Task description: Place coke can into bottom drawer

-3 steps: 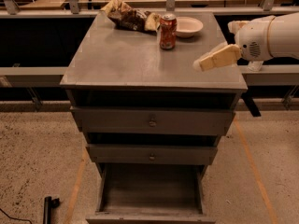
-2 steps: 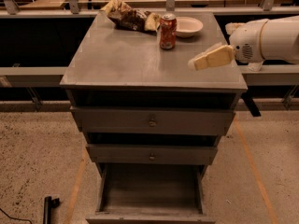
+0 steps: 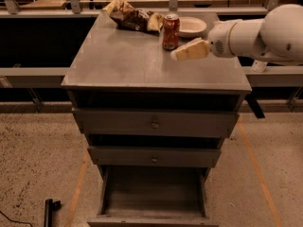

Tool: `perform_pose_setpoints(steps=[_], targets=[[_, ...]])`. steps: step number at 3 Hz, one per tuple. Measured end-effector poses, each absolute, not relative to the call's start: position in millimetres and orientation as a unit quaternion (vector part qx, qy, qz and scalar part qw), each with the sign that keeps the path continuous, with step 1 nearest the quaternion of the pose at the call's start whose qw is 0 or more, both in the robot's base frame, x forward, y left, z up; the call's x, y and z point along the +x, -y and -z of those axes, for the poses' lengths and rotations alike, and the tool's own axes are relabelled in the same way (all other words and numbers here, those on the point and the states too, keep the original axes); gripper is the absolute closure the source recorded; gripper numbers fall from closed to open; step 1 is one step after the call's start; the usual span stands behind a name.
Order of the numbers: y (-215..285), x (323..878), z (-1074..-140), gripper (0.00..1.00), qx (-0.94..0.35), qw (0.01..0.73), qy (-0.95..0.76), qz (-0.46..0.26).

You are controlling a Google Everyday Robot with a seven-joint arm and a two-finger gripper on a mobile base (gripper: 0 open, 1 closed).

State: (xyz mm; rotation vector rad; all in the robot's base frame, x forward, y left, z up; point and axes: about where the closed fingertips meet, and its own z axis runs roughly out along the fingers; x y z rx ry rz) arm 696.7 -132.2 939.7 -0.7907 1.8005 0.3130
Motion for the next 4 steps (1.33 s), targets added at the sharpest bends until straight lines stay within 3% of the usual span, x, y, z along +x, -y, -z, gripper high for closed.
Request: perform_pose_setpoints(steps=[2, 4], targets=[[104.6, 781.7, -883.5, 0.0, -0.291, 0.538, -0.776, -0.153], [85.1, 798.3, -896.8, 0.0, -0.302, 0.558, -0.756, -0.161]])
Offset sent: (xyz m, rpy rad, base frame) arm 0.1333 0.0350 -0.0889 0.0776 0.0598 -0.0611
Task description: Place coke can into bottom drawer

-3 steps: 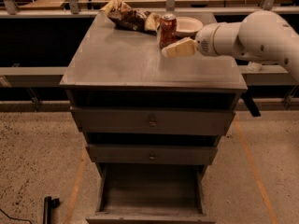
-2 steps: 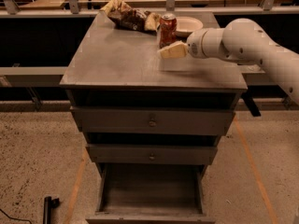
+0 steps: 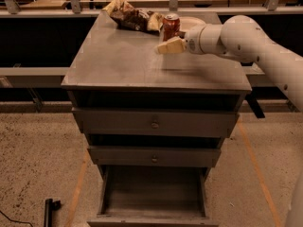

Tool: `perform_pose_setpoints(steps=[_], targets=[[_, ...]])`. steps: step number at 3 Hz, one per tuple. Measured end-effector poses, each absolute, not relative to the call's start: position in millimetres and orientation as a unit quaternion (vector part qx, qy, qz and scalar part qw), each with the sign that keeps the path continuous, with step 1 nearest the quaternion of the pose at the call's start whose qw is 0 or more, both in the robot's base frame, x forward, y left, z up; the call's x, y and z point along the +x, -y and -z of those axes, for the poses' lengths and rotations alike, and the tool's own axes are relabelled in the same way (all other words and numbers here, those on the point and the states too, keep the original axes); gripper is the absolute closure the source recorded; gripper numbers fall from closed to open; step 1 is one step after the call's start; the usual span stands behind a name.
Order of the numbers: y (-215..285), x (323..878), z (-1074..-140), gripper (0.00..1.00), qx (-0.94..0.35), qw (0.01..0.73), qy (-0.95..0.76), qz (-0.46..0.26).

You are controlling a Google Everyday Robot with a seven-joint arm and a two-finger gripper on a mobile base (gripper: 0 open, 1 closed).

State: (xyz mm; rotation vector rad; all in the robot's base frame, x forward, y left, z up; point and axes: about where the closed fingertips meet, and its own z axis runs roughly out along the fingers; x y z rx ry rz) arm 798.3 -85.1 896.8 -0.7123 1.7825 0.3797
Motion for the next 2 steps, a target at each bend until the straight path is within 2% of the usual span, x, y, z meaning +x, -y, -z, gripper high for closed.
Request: perform_pose_setpoints(steps=[2], targets=[[50.0, 838.4, -918.6, 0.04, -0.317, 0.59, -0.723, -0.171]])
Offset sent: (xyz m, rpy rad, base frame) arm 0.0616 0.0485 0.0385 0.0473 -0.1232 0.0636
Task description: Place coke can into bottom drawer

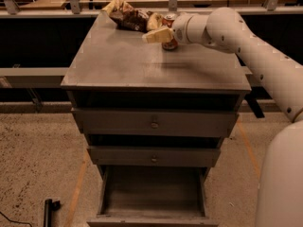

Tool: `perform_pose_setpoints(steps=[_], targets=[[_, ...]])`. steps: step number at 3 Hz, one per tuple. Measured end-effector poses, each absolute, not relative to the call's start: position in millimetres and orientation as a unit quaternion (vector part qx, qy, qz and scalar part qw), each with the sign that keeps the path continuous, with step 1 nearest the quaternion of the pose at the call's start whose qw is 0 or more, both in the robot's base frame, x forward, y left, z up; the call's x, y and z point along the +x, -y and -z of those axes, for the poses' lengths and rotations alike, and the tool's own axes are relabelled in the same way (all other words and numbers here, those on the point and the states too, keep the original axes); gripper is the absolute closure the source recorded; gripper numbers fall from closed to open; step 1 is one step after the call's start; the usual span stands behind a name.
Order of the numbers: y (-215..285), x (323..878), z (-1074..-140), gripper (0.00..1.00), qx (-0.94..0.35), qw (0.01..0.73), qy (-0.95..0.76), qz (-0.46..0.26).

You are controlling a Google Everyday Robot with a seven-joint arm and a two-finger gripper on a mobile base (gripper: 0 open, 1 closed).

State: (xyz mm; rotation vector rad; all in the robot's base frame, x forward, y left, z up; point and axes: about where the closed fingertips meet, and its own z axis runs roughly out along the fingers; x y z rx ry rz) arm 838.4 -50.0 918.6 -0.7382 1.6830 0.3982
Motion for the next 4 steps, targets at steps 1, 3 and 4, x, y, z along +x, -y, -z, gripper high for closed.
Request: perform_pose_setpoints(steps=[1, 3, 4], targets=[[45.5, 850.6, -921.3, 0.27, -0.313, 0.597, -0.719, -0.171], [41.7, 858.0, -921.8, 0.74, -0.293, 0.623, -0.709, -0.157], [48.4, 844.3, -937.4, 0.96, -0.27, 0.625, -0.71, -0.181]])
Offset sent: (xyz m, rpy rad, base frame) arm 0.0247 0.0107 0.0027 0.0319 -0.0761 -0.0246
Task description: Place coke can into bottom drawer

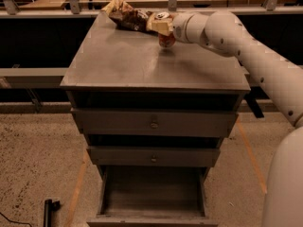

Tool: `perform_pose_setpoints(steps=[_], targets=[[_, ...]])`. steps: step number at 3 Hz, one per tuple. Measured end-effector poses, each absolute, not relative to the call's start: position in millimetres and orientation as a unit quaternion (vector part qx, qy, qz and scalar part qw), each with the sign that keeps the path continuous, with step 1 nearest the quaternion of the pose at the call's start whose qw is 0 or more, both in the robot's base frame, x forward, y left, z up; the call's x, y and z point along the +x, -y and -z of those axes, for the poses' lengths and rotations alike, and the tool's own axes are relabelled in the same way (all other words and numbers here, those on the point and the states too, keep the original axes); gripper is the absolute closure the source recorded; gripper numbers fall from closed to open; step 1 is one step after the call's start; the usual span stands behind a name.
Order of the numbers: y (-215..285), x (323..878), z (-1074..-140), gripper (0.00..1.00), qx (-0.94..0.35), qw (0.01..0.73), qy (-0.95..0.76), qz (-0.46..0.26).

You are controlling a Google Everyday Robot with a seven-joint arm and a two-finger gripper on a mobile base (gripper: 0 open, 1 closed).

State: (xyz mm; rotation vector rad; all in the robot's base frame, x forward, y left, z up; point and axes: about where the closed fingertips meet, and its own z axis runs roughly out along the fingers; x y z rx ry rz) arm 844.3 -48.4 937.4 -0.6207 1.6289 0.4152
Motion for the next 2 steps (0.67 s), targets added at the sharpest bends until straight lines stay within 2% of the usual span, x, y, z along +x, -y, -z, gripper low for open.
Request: perform_pose_setpoints(steps=[1, 2], targets=[[53.7, 814.4, -965.2, 1.0, -0.277, 0.604, -0.716, -0.214], [48.3, 761.9, -971.0, 1.0, -0.303, 0.538, -0.745, -0.252]])
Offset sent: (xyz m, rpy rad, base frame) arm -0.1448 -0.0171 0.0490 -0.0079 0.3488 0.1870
